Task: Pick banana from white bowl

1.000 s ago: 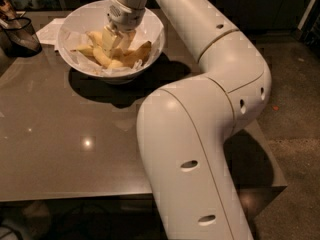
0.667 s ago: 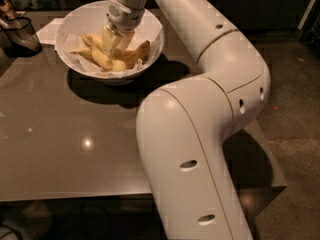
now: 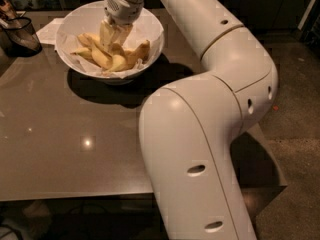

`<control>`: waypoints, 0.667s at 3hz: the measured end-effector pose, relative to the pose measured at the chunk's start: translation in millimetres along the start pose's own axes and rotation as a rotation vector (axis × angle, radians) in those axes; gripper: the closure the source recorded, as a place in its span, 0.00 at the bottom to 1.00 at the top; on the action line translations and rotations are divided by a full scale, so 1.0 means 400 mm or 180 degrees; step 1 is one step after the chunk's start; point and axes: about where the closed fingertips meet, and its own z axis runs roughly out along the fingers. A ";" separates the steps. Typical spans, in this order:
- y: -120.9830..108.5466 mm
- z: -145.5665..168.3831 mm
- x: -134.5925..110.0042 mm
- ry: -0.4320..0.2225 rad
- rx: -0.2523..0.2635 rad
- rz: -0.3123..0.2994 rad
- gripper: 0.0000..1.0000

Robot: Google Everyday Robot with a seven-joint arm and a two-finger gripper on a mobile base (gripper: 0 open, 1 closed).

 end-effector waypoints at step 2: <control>0.038 -0.056 -0.023 -0.0111 0.0042 -0.0241 1.00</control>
Offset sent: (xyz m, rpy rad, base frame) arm -0.0218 -0.0044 0.0388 -0.0024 -0.0605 0.0913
